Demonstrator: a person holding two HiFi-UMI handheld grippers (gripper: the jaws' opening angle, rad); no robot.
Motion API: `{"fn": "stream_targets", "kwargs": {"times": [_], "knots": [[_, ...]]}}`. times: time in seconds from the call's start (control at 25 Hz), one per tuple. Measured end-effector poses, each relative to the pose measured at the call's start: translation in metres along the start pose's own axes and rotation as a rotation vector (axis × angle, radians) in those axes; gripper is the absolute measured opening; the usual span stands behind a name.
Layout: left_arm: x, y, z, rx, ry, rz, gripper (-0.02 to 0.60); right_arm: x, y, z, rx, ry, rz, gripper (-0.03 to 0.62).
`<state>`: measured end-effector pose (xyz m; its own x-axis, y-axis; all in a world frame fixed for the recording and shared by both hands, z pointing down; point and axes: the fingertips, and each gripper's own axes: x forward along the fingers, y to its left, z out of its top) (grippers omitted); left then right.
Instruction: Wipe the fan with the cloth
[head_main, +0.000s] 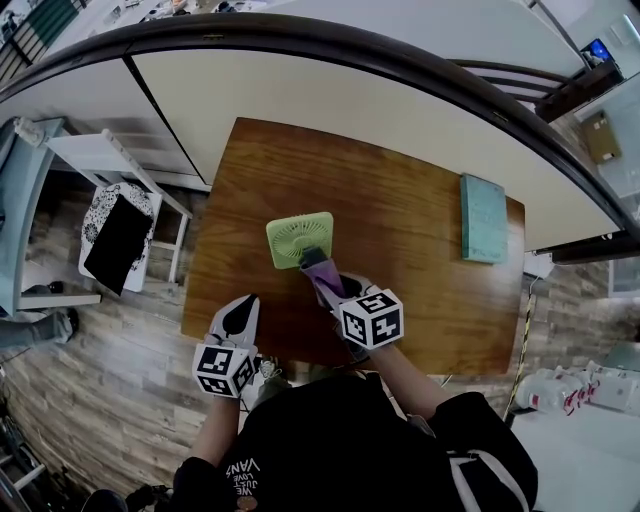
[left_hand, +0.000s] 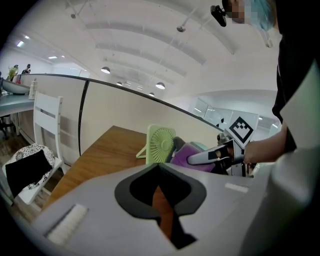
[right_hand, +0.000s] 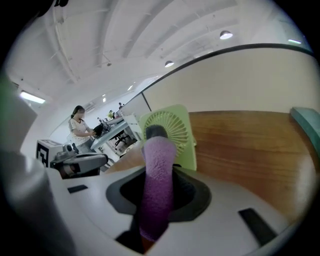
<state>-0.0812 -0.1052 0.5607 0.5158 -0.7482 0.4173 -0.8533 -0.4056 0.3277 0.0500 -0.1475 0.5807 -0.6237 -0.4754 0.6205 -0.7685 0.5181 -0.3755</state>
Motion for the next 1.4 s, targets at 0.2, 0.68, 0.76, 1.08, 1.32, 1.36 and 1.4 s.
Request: {"fn": "stream_targets", "kwargs": {"times": [0.2, 0.68, 0.76, 1.08, 1.32, 1.36, 1.4], "knots": [[-0.011, 0.007, -0.002, -0.01, -0.001, 0.028, 0.012, 0.031, 0.043, -0.013, -0.07, 0.068, 0.104, 0.098], [-0.028, 0.023, -0.018, -0.051, 0.009, 0.084, 0.012, 0.084, 0.038, -0.025, -0.139, 0.166, 0.083, 0.098], [-0.025, 0.021, -0.018, -0.051, 0.011, 0.073, 0.012, 0.082, 0.032, -0.027, -0.132, 0.17, 0.067, 0.098], [-0.004, 0.006, -0.01, -0.019, 0.017, 0.006, 0.012, 0.053, -0.009, -0.035, -0.055, 0.152, -0.034, 0.098], [0.006, -0.006, -0.008, -0.001, 0.033, -0.039, 0.012, 0.031, -0.038, -0.037, -0.009, 0.135, -0.113, 0.098], [0.008, -0.008, -0.008, 0.001, 0.035, -0.044, 0.012, 0.028, -0.043, -0.038, -0.002, 0.133, -0.127, 0.098], [0.01, -0.009, -0.008, 0.002, 0.037, -0.049, 0.012, 0.025, -0.048, -0.038, 0.005, 0.131, -0.14, 0.098]]}}
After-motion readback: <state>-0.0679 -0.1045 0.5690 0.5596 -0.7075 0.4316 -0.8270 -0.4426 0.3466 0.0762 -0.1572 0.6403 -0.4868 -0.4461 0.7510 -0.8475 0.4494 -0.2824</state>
